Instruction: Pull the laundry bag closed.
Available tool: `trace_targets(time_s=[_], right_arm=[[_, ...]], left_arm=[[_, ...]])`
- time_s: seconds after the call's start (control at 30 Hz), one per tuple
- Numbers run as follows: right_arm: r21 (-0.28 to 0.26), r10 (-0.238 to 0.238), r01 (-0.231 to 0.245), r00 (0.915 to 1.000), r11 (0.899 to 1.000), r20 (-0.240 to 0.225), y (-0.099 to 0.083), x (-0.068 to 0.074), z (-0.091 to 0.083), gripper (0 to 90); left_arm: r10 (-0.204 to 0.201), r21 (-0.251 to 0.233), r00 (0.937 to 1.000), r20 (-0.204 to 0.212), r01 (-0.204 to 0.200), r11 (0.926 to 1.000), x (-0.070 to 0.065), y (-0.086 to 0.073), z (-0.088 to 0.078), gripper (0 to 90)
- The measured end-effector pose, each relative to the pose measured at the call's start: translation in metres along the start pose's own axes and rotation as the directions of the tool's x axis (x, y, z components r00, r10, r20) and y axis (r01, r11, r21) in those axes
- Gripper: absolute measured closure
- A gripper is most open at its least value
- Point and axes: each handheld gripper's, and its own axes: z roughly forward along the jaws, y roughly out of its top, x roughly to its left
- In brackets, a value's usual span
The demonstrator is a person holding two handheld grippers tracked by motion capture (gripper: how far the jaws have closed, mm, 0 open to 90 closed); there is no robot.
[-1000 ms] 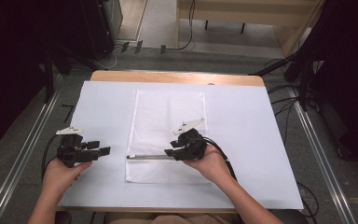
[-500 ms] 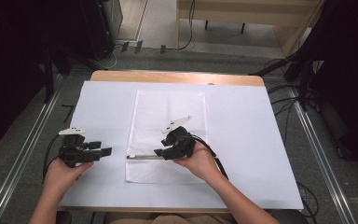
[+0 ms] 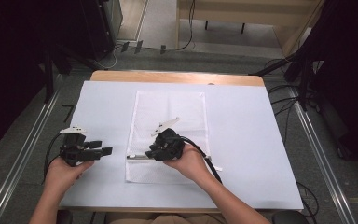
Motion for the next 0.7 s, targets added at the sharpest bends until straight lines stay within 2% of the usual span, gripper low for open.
trace_targets(time_s=[0.17, 0.47, 0.7], right_arm=[[0.01, -0.005, 0.006, 0.9999, 1.0, -0.015, 0.003, 0.003, 0.011, 73.2], [0.021, 0.018, -0.017, 0.9989, 1.0, -0.044, 0.007, 0.005, 0.031, 74.5], [0.051, 0.03, -0.027, 0.9981, 0.998, -0.054, 0.006, 0.007, 0.043, 77.3]], left_arm=[[-0.003, -0.003, 1.0, -0.002, 0.003, 1.0, 0.001, 0.0, -0.001, 36.6], [0.001, 0.0, 1.0, -0.001, -0.001, 1.0, 0.001, 0.001, 0.0, 36.7], [0.001, -0.004, 1.0, -0.002, -0.001, 1.0, 0.001, 0.001, 0.0, 36.7]])
